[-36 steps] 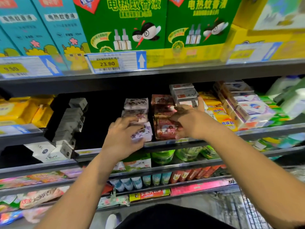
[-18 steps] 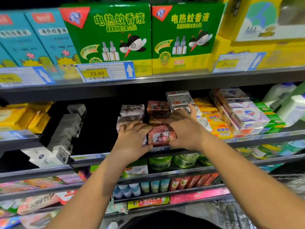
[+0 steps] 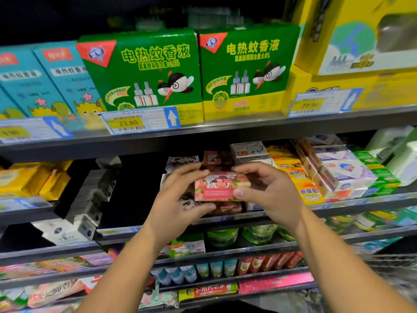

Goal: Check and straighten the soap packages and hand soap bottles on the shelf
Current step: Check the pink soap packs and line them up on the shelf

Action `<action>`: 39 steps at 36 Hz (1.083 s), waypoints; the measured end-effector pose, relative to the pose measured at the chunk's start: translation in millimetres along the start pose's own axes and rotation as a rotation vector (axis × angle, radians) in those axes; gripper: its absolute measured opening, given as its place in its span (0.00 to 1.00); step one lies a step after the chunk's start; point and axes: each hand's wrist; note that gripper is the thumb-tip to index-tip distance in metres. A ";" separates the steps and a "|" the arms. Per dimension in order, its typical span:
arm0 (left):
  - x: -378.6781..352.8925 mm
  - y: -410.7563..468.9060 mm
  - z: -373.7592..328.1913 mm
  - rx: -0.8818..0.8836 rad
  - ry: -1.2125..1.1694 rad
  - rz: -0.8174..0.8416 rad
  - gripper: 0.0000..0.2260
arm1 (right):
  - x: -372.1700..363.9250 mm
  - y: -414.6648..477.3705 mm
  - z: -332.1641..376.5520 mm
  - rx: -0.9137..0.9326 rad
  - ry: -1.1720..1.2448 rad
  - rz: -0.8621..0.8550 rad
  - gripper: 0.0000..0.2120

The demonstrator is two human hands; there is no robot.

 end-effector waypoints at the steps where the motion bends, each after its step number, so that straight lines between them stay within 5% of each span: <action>1: -0.9 -1.3 -2.4 -0.020 0.000 -0.023 0.25 | -1.9 -1.7 0.9 -0.011 0.040 -0.030 0.17; 8: -16.3 -13.7 -20.4 0.206 -0.193 -0.099 0.15 | -3.8 -10.1 -5.3 -0.183 0.004 0.030 0.13; 13: -18.6 -11.0 -33.0 0.440 -0.493 -0.142 0.14 | 1.0 -17.0 -8.7 -0.240 0.010 0.136 0.27; 16: -18.3 -12.7 -38.4 0.520 -0.533 -0.102 0.14 | -4.0 -19.7 -8.7 -0.257 0.014 0.100 0.20; 18: -16.3 -14.0 -35.7 0.528 -0.526 -0.005 0.17 | -7.4 -21.0 -9.1 -0.297 0.087 0.032 0.13; 22: -8.7 -19.3 -15.7 0.448 -0.621 0.286 0.40 | -7.2 -20.6 -5.7 -0.396 0.247 -0.077 0.09; 28: -5.9 -16.4 -5.6 0.218 0.000 0.136 0.23 | -8.9 -18.9 -2.8 -0.462 0.286 -0.102 0.16; 31: -5.9 -14.0 -7.2 0.270 -0.058 0.109 0.22 | -9.4 -17.8 -1.3 -0.447 0.198 -0.065 0.22; 37: -12.8 -11.8 -19.5 0.458 -0.359 0.154 0.20 | -8.2 -14.7 1.5 -0.350 -0.043 0.031 0.09; 39: -14.8 -11.8 -24.0 0.474 -0.385 0.155 0.19 | -7.0 -15.5 -5.3 -0.311 -0.004 -0.005 0.14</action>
Point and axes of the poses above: each hand's wrist, its own y-axis towards the middle knuckle, its own x-axis out of the back of the hand, z = x × y, and after that the axes turned 11 degrees about x, right-handed
